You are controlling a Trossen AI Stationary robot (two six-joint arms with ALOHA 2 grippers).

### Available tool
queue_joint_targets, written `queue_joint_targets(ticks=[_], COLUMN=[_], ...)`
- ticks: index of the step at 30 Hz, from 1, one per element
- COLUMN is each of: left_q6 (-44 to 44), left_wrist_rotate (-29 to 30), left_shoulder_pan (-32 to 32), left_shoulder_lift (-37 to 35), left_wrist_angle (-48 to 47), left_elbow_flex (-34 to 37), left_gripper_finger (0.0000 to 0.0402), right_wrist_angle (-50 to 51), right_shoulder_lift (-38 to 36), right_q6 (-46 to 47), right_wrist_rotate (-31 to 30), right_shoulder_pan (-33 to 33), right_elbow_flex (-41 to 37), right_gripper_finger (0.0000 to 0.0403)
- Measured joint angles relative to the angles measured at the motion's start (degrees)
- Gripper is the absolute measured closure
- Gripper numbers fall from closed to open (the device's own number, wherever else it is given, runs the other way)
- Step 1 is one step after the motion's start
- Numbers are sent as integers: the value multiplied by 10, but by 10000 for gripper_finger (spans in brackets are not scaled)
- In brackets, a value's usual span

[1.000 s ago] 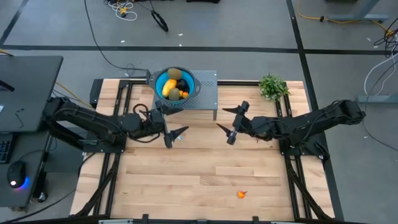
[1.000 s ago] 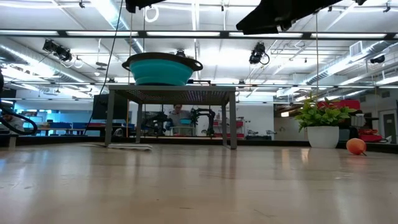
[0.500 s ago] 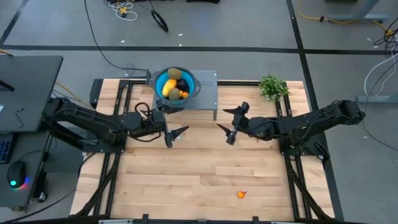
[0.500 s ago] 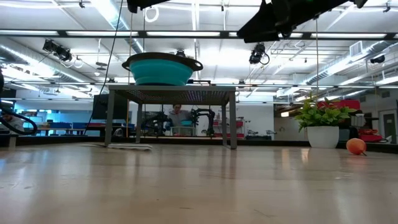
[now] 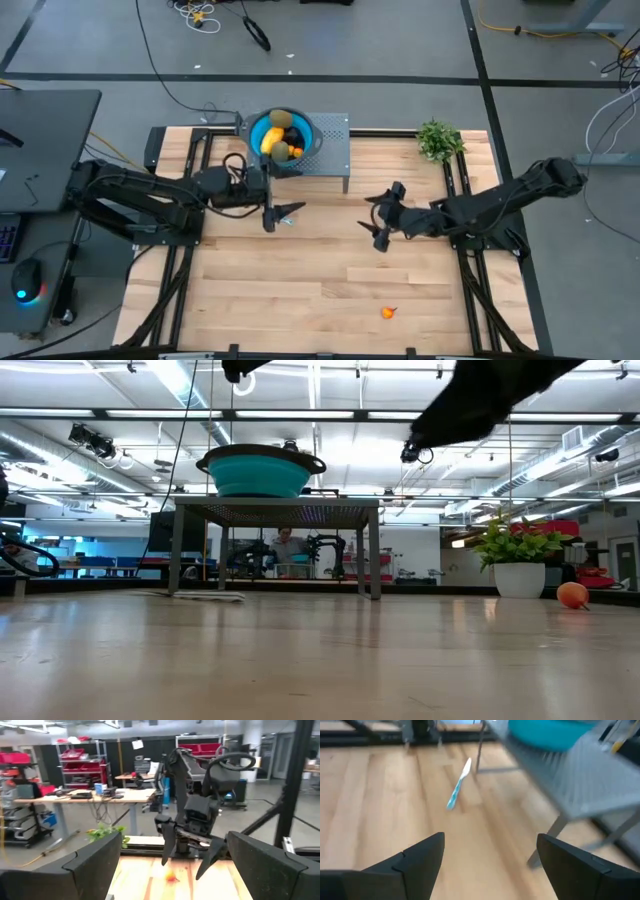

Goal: Pick & Place Fruit
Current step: Put the pear into the blue strainer bowl

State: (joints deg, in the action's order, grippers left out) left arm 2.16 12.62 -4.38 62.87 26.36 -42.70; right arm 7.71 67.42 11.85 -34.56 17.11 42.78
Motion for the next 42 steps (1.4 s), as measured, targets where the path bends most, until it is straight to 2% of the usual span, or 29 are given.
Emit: queue_joint_targets(ticks=[5,9,12,17,23,29,33,40,42], left_q6=[-26,-63,-74,-65,-54,-29,-37,-61,-68], left_wrist_rotate=[-32,-48,-23,49,63,95,107,118,132], left_shoulder_pan=[-10,-43,-81,-128,-135,-135,-135,-138,-138], left_shoulder_lift=[0,0,0,0,0,0,2,42,53], left_wrist_angle=[-60,-48,4,114,136,131,108,107,110], left_elbow_flex=[4,47,98,171,196,206,206,206,206], left_gripper_finger=[29,29,29,29,29,29,29,29,29], right_wrist_angle=[104,183,234,320,442,464,465,520,526], right_shoulder_lift=[-4,-4,-4,-4,-4,1,15,28,28], right_q6=[120,206,281,401,517,535,546,708,722], right_wrist_rotate=[-2,-8,-6,47,92,74,72,66,58], right_shoulder_pan=[55,98,129,171,206,218,218,193,193], right_elbow_flex=[0,0,0,0,0,0,-29,-91,-94], right_gripper_finger=[75,75,75,75,75,75,75,75,75])
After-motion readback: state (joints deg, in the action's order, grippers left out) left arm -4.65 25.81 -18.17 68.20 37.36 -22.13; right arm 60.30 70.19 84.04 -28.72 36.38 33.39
